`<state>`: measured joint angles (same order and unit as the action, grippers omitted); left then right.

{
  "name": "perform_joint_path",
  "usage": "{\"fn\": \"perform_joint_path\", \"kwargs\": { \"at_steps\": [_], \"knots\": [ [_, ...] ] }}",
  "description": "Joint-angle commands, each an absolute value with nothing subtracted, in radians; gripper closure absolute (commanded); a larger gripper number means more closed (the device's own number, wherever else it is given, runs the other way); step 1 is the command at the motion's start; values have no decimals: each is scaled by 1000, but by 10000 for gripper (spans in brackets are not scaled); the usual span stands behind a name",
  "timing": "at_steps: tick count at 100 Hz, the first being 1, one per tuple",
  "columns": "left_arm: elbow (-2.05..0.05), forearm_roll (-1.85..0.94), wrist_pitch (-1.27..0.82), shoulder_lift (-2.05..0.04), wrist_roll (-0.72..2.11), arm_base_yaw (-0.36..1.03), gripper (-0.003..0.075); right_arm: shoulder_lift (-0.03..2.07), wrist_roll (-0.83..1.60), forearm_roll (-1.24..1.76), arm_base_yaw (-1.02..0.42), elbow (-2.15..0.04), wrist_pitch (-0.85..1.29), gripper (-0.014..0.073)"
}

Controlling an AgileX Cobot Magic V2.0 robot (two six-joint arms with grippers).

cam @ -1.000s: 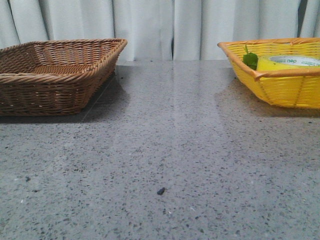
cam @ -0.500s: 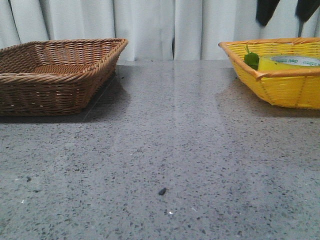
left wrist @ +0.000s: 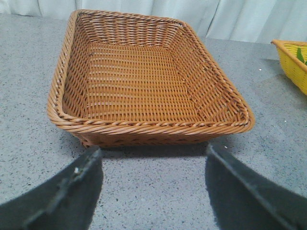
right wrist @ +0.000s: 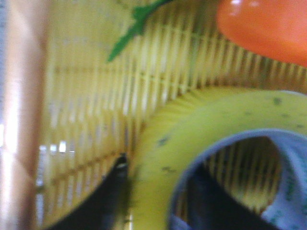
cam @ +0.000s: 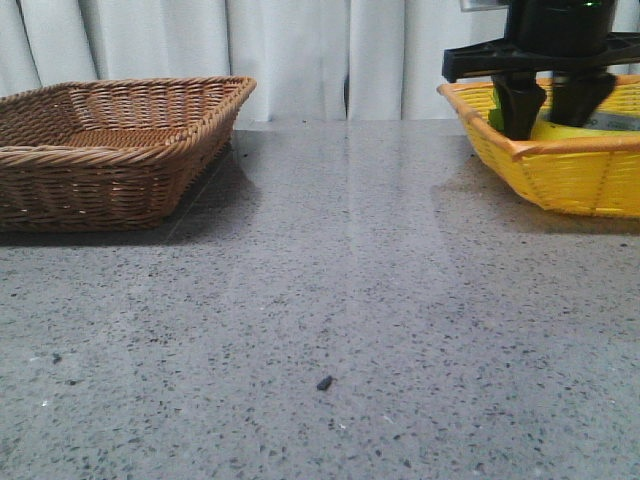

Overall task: Transfer tape with both arms
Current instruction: 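Lift the tape roll and set it on the table between the baskets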

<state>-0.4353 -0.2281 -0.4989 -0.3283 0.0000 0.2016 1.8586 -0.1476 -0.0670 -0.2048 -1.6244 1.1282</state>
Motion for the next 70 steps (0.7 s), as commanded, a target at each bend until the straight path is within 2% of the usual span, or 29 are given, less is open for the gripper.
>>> {"fn": "perform_joint_path", "kwargs": {
  "at_steps": [1, 13, 25, 41, 56, 70],
  "knots": [
    [-470, -245, -435, -342, 0, 207, 293, 1781, -129, -117, -195, -1667, 1087, 657],
    [-470, -245, -437, -342, 0, 207, 293, 1702, -129, -170, -195, -1750, 1087, 660],
    [-470, -245, -432, -342, 0, 207, 293, 1627, -129, -113, -219, -1922, 1065, 660],
    [-470, -245, -400, -342, 0, 207, 293, 1616, -120, -11, -365, -2096, 1013, 660],
    [-470, -245, -387, -342, 0, 207, 293, 1686, -121, -11, -507, -2083, 1013, 660],
    [-470, -247, -387, -342, 0, 207, 293, 1809, -121, -63, -567, -2036, 1056, 660]
  ]
}}
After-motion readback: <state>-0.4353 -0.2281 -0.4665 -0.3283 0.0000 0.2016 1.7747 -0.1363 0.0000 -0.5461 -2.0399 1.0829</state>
